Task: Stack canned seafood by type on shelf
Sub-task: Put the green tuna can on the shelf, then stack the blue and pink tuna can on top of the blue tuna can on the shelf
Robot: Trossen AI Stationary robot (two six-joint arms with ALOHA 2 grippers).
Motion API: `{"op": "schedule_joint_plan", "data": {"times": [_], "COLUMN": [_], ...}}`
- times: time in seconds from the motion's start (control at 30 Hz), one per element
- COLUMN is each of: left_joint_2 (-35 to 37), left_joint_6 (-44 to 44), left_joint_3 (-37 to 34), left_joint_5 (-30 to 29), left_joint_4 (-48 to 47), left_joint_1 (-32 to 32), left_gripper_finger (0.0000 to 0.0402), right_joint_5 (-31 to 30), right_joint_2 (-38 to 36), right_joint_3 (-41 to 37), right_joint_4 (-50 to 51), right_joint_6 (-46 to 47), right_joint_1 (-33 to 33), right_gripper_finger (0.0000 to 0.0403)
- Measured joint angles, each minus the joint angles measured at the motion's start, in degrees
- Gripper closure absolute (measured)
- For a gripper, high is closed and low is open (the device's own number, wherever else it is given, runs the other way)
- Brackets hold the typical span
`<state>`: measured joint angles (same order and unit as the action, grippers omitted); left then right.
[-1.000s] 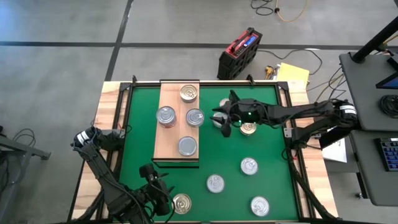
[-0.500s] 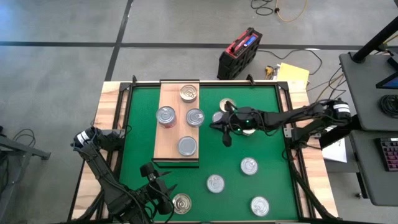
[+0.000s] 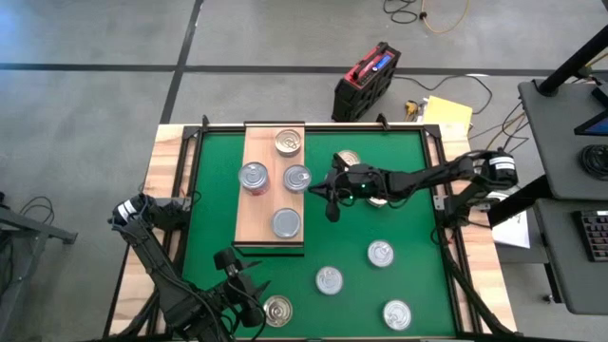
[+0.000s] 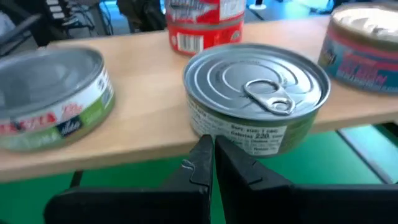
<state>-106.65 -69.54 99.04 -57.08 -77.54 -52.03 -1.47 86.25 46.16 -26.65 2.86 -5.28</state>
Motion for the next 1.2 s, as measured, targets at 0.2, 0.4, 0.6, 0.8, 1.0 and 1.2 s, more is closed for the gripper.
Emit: {"op": "schedule_joint_plan", "data": {"times": [0.2,0.4,0.6,0.8,1.0,1.2], "left_joint_2": [0.00,0.02,0.01,0.01,0.02,0.02], "left_joint_6": [0.24,0.24,0.22,0.22,0.22,0.15], "left_joint_3": [-0.18,-0.20,-0.20,-0.20,-0.20,-0.64], "left_joint_5": [-0.75,-0.98,-1.07,-2.55,-3.12,-4.00], "left_joint_4": [-0.08,-0.11,-0.11,-0.14,-0.31,0.00], "left_joint_1": [-0.01,-0.02,-0.01,-0.02,0.00,0.00], "left_gripper_finger": [0.0169,0.0169,0.0169,0.0169,0.0169,0.0169], "right_joint_5": [-0.12,-0.36,-0.68,-0.68,-1.79,-2.21], "right_joint_2": [0.92,1.84,3.28,4.93,2.93,-0.87], "right_joint_3": [1.77,2.86,3.81,5.71,5.96,4.66], "right_joint_4": [1.17,1.43,1.49,3.42,8.63,12.08], "right_joint_6": [-1.05,-1.80,-2.90,-3.72,-3.55,-3.57], "right_joint_1": [0.00,-0.72,-2.00,-2.27,-2.25,-1.86], "right_gripper_finger": [0.0394,0.0394,0.0394,0.0394,0.0394,0.0394]}}
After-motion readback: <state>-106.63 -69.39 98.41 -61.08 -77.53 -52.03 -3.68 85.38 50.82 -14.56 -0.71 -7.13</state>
